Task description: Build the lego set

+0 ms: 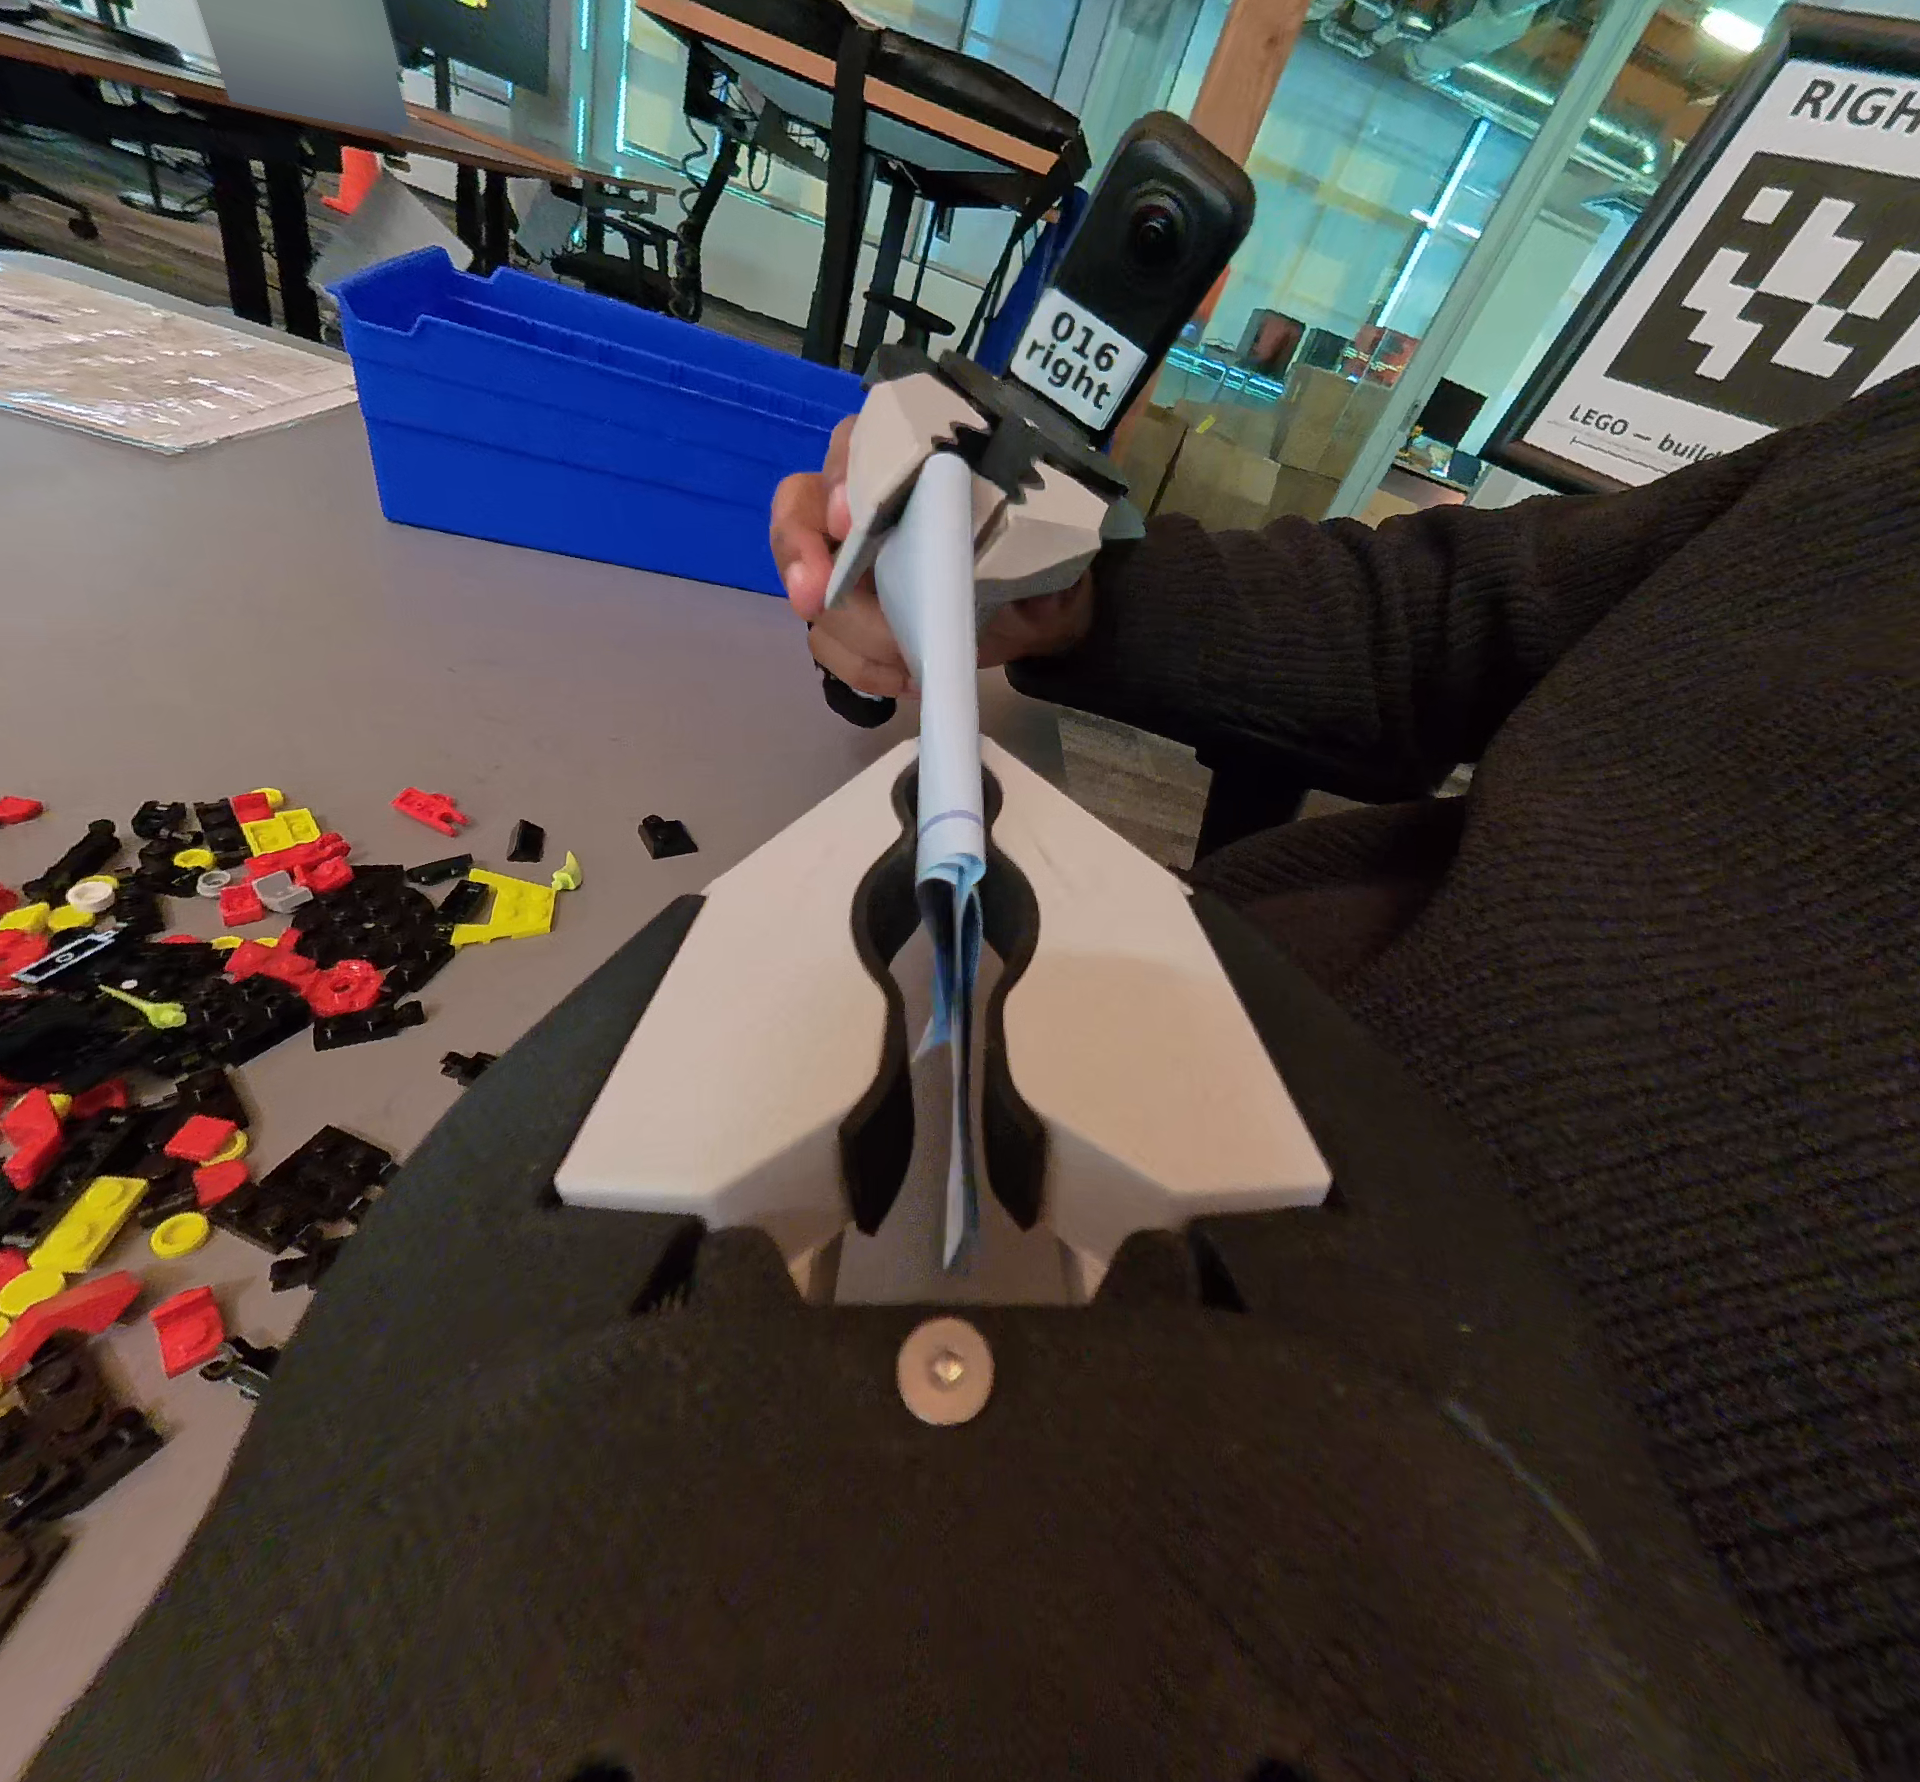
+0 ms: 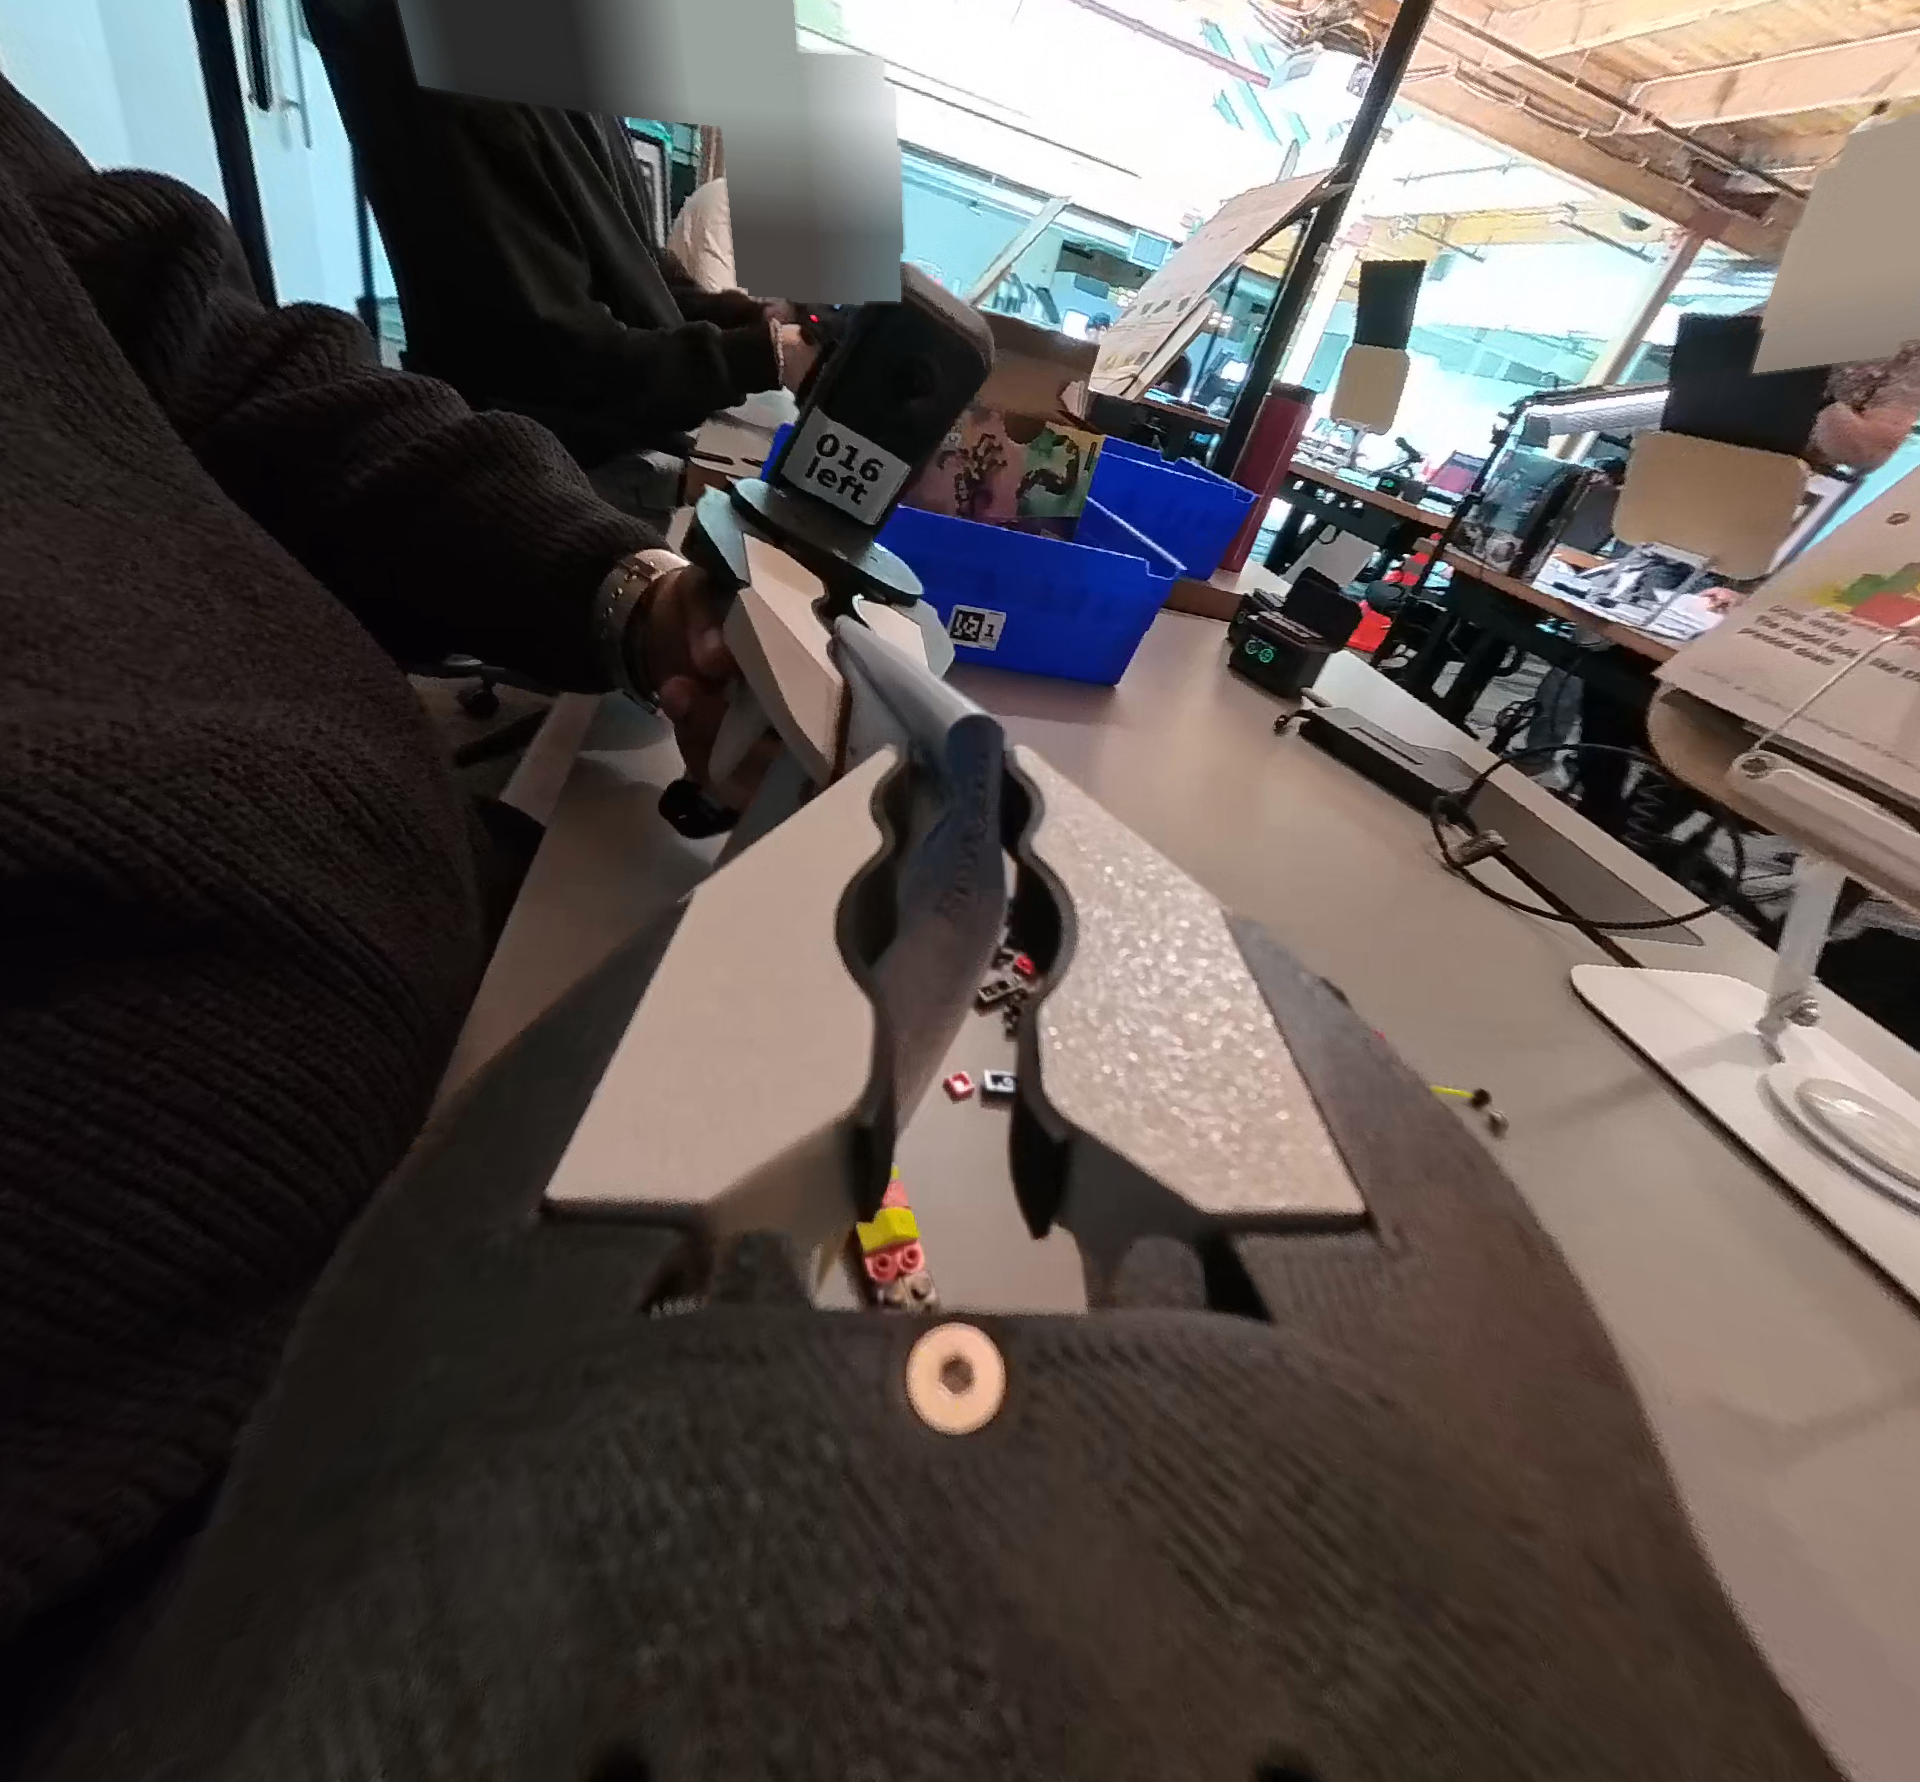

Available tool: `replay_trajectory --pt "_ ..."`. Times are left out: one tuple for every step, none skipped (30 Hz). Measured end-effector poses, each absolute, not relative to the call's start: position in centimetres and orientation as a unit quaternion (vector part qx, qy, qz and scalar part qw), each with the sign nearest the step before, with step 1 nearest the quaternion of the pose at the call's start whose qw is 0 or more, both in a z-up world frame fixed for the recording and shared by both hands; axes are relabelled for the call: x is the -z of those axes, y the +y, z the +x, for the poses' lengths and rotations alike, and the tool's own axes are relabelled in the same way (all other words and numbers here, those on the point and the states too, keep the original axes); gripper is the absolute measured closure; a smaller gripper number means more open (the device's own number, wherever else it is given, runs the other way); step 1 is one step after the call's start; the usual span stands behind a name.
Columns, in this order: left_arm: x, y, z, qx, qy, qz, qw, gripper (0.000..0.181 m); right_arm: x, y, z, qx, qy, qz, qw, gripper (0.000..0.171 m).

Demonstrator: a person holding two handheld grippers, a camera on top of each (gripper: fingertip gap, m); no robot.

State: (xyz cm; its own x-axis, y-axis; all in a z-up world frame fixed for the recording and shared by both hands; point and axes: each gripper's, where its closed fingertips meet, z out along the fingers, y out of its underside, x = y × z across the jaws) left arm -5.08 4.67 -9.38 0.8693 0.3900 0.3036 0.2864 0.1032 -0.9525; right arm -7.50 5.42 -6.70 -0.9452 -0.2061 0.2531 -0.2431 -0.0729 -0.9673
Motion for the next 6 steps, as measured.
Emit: replay_trajectory --pt "9.36 4.65 -5.11 -0.039 -0.253 -0.668 0.699 0.180 6.63 5.48 -7.43 -0.715 -0.680 0.164 0.003 0.161" --pt "9.33 4.64 -5.13 -0.040 -0.253 -0.667 0.699 0.179 6.59 5.57 -7.30 -0.715 -0.680 0.164 -0.009 0.165" --pt "9.35 4.63 -5.17 -0.041 -0.254 -0.667 0.699 0.178 6.55 5.63 -7.19 -0.714 -0.680 0.164 -0.021 0.167" --pt "9.34 4.63 -5.20 -0.043 -0.255 -0.667 0.699 0.177 6.53 5.67 -7.10 -0.713 -0.681 0.162 -0.032 0.167" --pt "9.32 4.60 -5.28 -0.046 -0.256 -0.666 0.699 0.176 6.50 5.72 -7.02 -0.712 -0.682 0.162 -0.042 0.168" --pt "9.30 4.56 -5.37 -0.048 -0.258 -0.665 0.699 0.175 6.46 5.75 -6.95 -0.712 -0.682 0.161 -0.050 0.168"
